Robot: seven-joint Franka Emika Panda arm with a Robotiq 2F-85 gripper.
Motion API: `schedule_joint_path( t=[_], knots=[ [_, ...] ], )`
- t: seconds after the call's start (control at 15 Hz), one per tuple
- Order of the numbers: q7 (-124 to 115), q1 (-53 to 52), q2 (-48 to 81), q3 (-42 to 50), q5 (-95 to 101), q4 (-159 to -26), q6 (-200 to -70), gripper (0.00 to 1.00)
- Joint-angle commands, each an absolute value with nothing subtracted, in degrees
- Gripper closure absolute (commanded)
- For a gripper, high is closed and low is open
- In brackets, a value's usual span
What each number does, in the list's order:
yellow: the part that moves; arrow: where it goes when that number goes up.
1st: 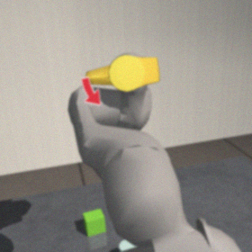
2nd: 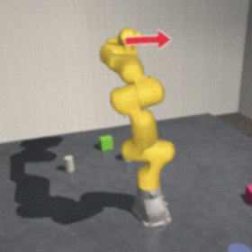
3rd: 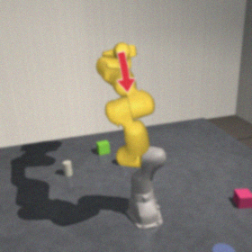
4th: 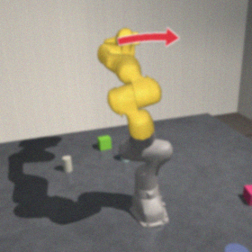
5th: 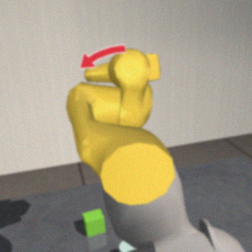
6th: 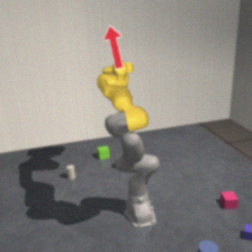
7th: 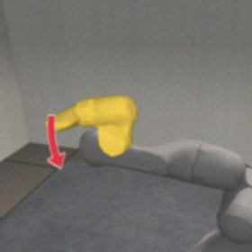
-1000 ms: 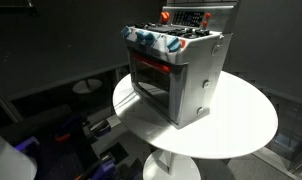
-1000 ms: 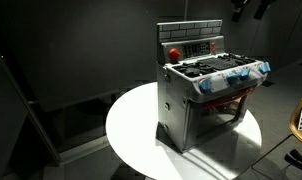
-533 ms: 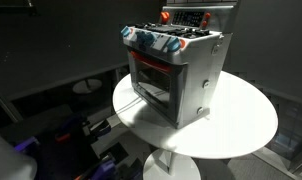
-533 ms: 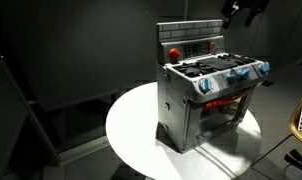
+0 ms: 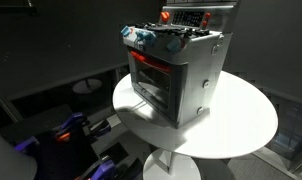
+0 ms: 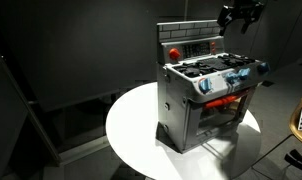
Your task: Press a button on the stove
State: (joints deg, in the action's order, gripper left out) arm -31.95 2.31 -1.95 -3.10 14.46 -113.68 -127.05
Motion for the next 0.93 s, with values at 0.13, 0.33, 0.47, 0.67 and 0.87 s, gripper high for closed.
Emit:
schedule_joint_path(
  t=[0.13, 0.33, 0.47, 0.67, 0.87],
  knots=[
    [-36.2, 1.7, 4.1, -0.8, 16.7, -107.3, -126.2, 0.00],
    [-37.3, 1.3, 6.9, 0.4, 16.6, -104.7, -125.7, 0.00],
    [-37.9, 0.9, 8.3, 1.0, 16.7, -103.5, -125.6, 0.00],
    [-38.9, 0.3, 10.0, 2.2, 16.9, -102.1, -125.2, 0.00],
    [-39.3, -0.2, 11.1, 3.1, 16.8, -101.4, -125.1, 0.00]
  ],
)
